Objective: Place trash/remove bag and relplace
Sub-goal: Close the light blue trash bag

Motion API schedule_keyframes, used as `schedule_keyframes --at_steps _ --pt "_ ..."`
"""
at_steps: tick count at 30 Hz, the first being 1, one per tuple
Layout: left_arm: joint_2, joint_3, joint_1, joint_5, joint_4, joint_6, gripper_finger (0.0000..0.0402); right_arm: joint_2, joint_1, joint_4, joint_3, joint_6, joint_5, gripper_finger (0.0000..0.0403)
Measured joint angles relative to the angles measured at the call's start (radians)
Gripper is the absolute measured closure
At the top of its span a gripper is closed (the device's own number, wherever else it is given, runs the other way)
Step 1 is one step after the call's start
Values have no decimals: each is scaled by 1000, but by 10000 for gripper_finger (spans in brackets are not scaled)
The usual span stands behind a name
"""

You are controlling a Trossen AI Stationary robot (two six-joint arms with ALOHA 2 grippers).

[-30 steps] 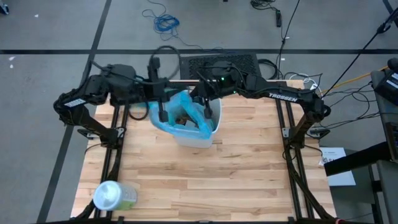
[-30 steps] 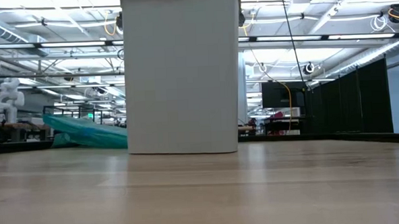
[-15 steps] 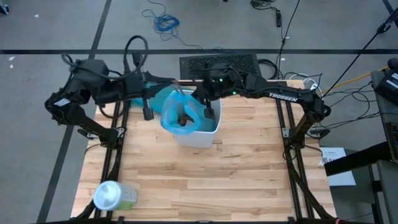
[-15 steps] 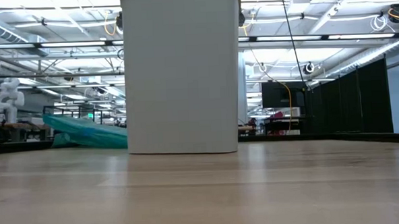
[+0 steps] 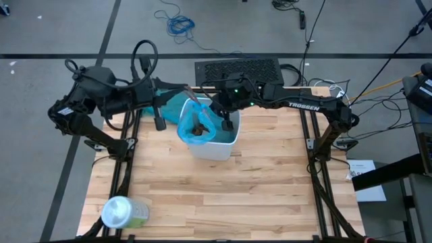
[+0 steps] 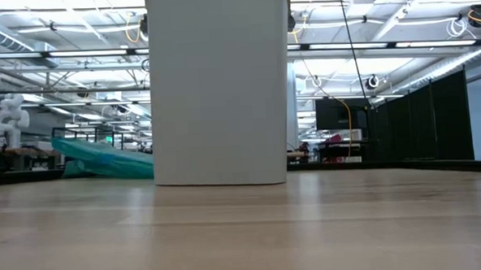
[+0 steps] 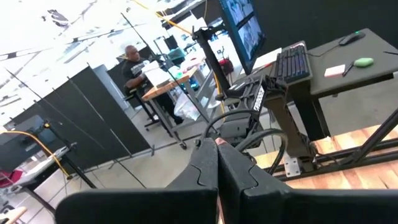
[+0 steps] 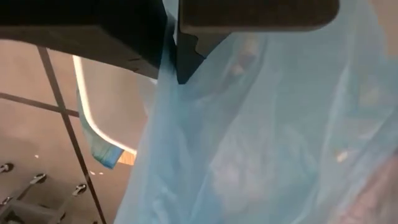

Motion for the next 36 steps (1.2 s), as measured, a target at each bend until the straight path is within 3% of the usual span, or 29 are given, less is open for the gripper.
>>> schedule_keyframes --at_steps 5,9,15,20,26,36 --pt "-3 0 -1 -18 -21 0 394 -22 -1 5 -2 9 25 402" --pt "-4 1 -1 -18 -30 -6 356 -49 -1 -9 -2 26 62 383" --pt "-3 1 -1 -55 -29 -7 284 -92 -3 -8 -2 28 64 305" --pt "-3 1 -1 -114 -21 29 244 -118 -18 0 -2 23 133 233" --pt "-3 1 -1 -201 -39 55 231 -143 -34 0 -2 6 135 185" --pt "-8 1 -56 -315 -51 158 230 -173 -39 -6 -2 -48 179 177"
